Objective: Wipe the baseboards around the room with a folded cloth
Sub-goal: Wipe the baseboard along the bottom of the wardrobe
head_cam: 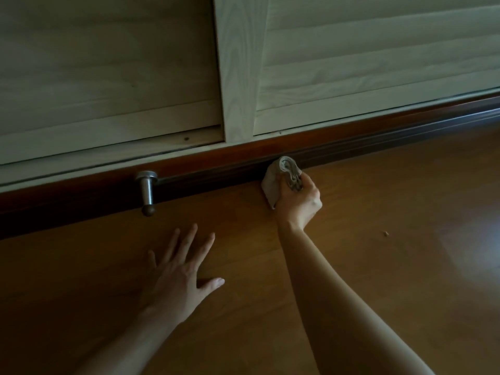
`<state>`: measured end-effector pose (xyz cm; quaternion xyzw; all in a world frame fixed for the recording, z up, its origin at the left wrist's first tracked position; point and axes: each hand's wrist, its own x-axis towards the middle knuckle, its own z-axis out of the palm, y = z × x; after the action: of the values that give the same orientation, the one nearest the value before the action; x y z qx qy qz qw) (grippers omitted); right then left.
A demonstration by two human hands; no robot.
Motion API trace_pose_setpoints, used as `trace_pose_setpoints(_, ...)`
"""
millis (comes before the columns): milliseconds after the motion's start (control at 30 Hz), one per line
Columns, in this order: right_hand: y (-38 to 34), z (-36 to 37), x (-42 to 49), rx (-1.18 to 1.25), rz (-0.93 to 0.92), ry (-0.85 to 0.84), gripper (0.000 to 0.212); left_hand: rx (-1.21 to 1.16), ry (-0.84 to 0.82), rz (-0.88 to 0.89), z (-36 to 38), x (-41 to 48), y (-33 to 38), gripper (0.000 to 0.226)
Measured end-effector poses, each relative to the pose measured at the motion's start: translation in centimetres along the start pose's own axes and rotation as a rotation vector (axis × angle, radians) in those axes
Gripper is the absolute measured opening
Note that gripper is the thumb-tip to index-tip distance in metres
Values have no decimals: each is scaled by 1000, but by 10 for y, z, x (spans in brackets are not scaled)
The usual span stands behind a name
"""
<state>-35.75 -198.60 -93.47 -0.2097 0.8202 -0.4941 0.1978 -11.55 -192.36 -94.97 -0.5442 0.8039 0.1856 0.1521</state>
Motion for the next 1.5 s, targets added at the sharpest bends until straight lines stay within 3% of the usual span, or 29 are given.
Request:
trace_pose_setpoints(133,4,2,-5,-89,-103,-125,33,34,-93,-32,-8,1,4,93)
trace_pose_setpoints(333,2,-3,5,-46,23,7,30,15,-280,-40,-42,2,16,99)
trace_pose_setpoints(500,-3,5,-12,-112,-160,-205,32,155,-472,-34,-68,10,23,101)
trace_pose_setpoints(567,-2,7,-15,-114,-193,-210,33,138,-527,-38,-76,11,25,97)
trace_pose_setpoints(633,-1,4,-11,-106,-180,-195,35,119,-463,-5,-79,10,25,90)
trace_pose_setpoints(800,5,-17,24,-74,-45,-79,38,-27,-76,221,-45,38,48,72)
trace_pose_setpoints(967,13,-25,40,-33,-15,11,35,-86,189,231,-1,66,60,64)
trace_pose_setpoints(1033,16,-22,35,-37,-87,-21,34,-36,277,239,7,67,59,60)
trace_pose_setpoints(1167,19,-17,31,-37,-179,-94,33,7,313,236,13,69,58,57)
trace_pose_setpoints(1300,22,-23,44,-40,-140,-9,34,11,316,229,15,70,58,55)
trace_pose_setpoints(1500,24,-22,39,-55,-287,-173,32,33,349,241,18,72,57,56)
